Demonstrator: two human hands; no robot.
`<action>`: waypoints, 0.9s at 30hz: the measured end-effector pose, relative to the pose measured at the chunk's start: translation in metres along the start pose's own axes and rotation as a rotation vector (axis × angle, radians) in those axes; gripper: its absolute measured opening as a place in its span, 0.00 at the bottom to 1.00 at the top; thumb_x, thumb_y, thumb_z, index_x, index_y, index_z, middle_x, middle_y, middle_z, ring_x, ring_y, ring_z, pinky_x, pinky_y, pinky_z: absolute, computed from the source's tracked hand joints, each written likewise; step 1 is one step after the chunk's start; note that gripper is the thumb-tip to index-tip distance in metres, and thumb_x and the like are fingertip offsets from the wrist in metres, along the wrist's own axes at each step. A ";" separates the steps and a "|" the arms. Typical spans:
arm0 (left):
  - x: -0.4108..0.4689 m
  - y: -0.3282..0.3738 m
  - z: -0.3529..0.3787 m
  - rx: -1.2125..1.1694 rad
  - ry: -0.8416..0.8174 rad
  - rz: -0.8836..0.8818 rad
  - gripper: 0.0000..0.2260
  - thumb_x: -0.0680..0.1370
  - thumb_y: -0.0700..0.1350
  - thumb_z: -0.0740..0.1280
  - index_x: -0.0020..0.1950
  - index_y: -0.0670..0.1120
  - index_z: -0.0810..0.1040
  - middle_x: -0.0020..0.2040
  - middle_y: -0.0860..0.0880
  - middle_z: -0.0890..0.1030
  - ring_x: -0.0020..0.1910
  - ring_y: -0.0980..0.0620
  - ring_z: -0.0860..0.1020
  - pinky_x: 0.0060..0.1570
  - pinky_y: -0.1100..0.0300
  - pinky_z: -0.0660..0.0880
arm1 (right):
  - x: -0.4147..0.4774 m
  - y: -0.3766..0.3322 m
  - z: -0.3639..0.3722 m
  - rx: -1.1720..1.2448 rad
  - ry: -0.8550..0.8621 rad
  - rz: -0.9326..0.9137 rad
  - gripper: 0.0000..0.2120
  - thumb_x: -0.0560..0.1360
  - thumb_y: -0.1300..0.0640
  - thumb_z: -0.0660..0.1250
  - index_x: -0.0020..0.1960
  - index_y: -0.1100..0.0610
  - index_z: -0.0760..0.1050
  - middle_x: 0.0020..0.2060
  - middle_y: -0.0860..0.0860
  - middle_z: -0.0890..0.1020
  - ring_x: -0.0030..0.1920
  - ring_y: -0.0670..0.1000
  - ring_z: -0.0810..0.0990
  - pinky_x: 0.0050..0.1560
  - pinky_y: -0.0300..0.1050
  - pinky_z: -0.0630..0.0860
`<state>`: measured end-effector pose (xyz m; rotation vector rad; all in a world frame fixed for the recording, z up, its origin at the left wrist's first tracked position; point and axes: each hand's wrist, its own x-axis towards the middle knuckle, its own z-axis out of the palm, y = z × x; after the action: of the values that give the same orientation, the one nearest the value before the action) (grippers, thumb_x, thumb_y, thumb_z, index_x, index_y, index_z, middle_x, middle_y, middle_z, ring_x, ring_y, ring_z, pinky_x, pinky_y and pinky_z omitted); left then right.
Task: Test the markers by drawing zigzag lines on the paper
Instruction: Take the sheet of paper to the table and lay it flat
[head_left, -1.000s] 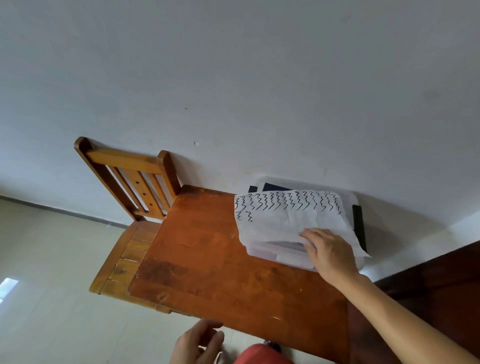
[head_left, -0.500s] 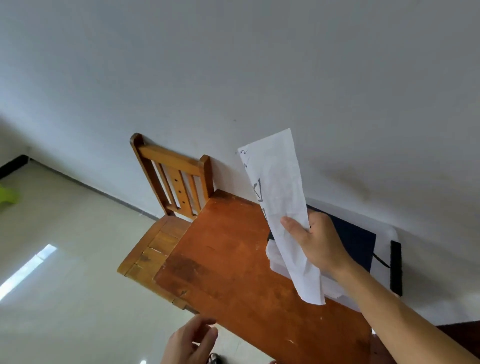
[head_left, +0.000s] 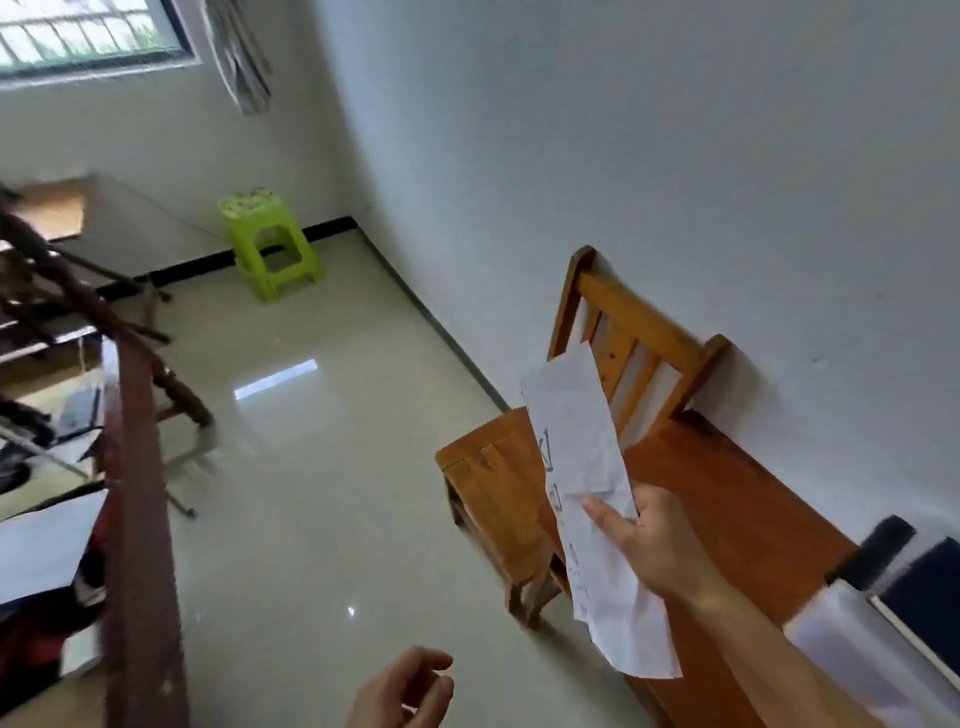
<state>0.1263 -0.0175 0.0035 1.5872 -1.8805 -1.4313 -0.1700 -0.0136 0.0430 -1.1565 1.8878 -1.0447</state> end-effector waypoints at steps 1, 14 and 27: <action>0.000 -0.008 -0.016 -0.026 0.054 -0.009 0.09 0.66 0.43 0.72 0.38 0.57 0.80 0.34 0.45 0.83 0.32 0.47 0.81 0.35 0.58 0.77 | 0.009 -0.011 0.019 -0.006 -0.025 -0.006 0.03 0.76 0.51 0.69 0.47 0.44 0.80 0.45 0.44 0.87 0.44 0.49 0.86 0.45 0.54 0.84; 0.058 -0.084 -0.169 -0.178 0.272 -0.192 0.07 0.72 0.40 0.71 0.39 0.53 0.82 0.35 0.48 0.84 0.34 0.51 0.82 0.34 0.65 0.75 | 0.133 -0.102 0.193 -0.024 -0.263 -0.047 0.05 0.76 0.56 0.69 0.42 0.54 0.82 0.36 0.50 0.87 0.36 0.49 0.86 0.37 0.53 0.84; 0.274 -0.055 -0.299 -0.387 0.640 -0.193 0.11 0.70 0.25 0.67 0.33 0.38 0.80 0.26 0.37 0.79 0.24 0.47 0.78 0.26 0.69 0.73 | 0.405 -0.186 0.302 -0.115 -0.309 -0.144 0.09 0.75 0.54 0.71 0.36 0.52 0.82 0.31 0.48 0.85 0.32 0.47 0.84 0.35 0.52 0.81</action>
<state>0.2837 -0.3952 -0.0010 1.7724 -1.0478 -1.0789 0.0042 -0.5223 0.0177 -1.4484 1.6570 -0.7864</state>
